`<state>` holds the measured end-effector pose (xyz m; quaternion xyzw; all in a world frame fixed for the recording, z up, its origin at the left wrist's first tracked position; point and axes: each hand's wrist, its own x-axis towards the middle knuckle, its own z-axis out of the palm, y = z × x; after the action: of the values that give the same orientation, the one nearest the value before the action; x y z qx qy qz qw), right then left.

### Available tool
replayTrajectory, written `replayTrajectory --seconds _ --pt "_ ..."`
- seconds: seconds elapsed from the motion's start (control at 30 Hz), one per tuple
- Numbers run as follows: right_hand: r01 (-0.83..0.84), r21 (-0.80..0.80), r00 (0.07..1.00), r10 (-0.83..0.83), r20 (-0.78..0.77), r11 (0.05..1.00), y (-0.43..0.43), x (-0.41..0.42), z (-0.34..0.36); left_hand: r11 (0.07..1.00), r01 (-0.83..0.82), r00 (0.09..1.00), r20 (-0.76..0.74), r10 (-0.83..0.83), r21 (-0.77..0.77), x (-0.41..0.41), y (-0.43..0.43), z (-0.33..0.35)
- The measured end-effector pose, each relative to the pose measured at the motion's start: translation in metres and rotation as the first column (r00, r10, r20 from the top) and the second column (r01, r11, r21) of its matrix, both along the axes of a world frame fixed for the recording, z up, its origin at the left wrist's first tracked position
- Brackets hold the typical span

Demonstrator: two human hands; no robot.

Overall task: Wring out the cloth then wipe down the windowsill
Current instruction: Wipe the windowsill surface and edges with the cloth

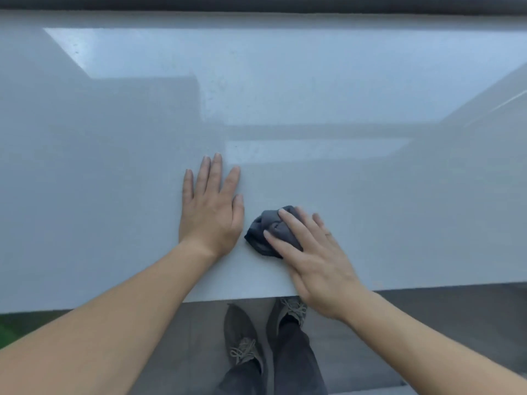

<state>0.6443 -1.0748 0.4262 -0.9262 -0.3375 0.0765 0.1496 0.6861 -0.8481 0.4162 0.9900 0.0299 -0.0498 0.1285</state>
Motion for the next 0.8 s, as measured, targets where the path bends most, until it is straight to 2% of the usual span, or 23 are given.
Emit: replayTrajectory --seconds 0.07,0.1,0.17,0.23,0.27,0.37,0.5,0.57,0.63,0.7,0.73,0.8 --pt "0.045 -0.031 0.999 -0.044 0.027 0.998 -0.015 0.017 -0.004 1.0 -0.005 1.0 -0.004 0.005 -0.009 -0.001 0.0 0.001" --pt "0.158 -0.015 0.987 -0.157 0.036 0.987 -0.021 0.032 -0.006 1.0 -0.008 1.0 -0.005 0.008 -0.012 -0.001 0.0 0.001" --pt "0.418 0.043 0.907 -0.42 0.027 0.907 -0.024 0.053 -0.005 1.0 -0.018 1.0 -0.002 0.018 -0.013 -0.001 0.0 0.001" --pt "0.521 0.045 0.853 -0.522 0.023 0.852 -0.008 0.042 -0.007 1.0 -0.021 1.0 -0.002 0.021 -0.011 -0.002 -0.001 0.001" --pt "0.481 0.057 0.874 -0.484 0.038 0.875 0.001 0.026 -0.008 1.0 -0.019 1.0 -0.001 0.019 -0.011 -0.002 -0.001 0.001" --pt "0.194 0.046 0.979 -0.197 0.059 0.98 0.015 -0.03 -0.008 1.0 -0.013 1.0 0.006 0.013 -0.017 -0.002 0.0 0.0" --pt "0.013 -0.015 0.999 -0.012 0.033 1.0 -0.009 -0.038 -0.002 0.999 -0.02 1.0 0.012 0.021 -0.029 -0.002 0.0 0.0" --pt "0.066 -0.01 0.997 -0.066 0.047 0.998 -0.033 -0.016 -0.007 0.999 -0.019 1.0 0.011 0.019 -0.048 -0.003 0.0 0.0" --pt "0.29 0.072 0.954 -0.294 0.062 0.954 -0.059 0.01 -0.008 0.998 -0.012 1.0 0.017 0.013 -0.061 -0.003 0.001 0.0" --pt "0.492 0.097 0.867 -0.496 0.032 0.865 -0.06 0.011 -0.007 0.997 -0.02 0.999 0.024 0.022 -0.07 -0.002 0.0 0.0" --pt "0.504 0.098 0.86 -0.51 0.037 0.858 -0.053 0.001 -0.007 0.996 -0.037 0.999 0.033 0.039 -0.078 -0.001 -0.002 0.001" --pt "0.357 0.1 0.931 -0.363 0.048 0.929 -0.039 -0.03 -0.009 0.996 -0.044 0.995 0.084 0.05 -0.079 0.0 -0.01 0.006"
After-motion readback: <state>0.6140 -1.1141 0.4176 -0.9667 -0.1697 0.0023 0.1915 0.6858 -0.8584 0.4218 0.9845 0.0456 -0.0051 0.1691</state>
